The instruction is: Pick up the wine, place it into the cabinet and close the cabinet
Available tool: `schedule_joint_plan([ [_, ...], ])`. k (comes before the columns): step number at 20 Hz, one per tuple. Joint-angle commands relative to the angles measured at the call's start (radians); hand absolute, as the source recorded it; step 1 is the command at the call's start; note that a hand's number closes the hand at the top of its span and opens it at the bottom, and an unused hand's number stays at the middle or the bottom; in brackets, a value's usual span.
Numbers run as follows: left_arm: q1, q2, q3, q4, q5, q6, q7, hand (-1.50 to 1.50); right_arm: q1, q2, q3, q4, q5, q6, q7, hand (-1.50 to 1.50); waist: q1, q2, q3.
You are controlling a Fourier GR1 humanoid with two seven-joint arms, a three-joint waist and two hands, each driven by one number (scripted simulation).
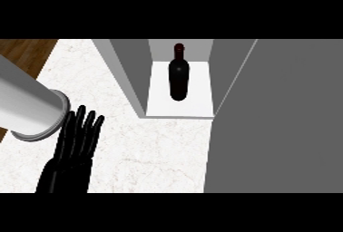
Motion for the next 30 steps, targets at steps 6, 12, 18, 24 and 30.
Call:
schedule_joint_plan([
  [6, 0.256, 0.142, 0.233, -0.137, 0.108, -0.115, -0.057, -1.5, 0.068, 0.039, 0.238, -0.112, -0.077, -0.02, 0.181, 1.5, 0.002, 0.0, -0.002],
  [12, 0.438, 0.207, 0.408, -0.163, 0.203, -0.291, -0.115, -1.5, 0.008, 0.152, 0.481, -0.098, 0.136, -0.12, 0.223, 1.5, 0.001, -0.003, -0.002],
  [18, 0.545, 0.229, 0.537, -0.151, 0.243, -0.429, -0.151, -1.5, -0.171, 0.168, 0.697, 0.013, 0.33, -0.316, 0.238, 1.5, 0.006, -0.004, -0.003],
  [24, 0.703, 0.263, 0.677, -0.217, 0.303, -0.562, -0.139, -1.5, -0.453, 0.169, 0.678, 0.15, 0.367, -0.47, 0.292, 1.5, 0.026, -0.003, -0.002],
  [30, 0.686, 0.229, 0.71, -0.158, 0.318, -0.643, -0.12, -1.5, -0.745, 0.169, 0.66, 0.391, 0.281, -0.697, 0.3, 1.5, 0.021, 0.002, -0.002],
])
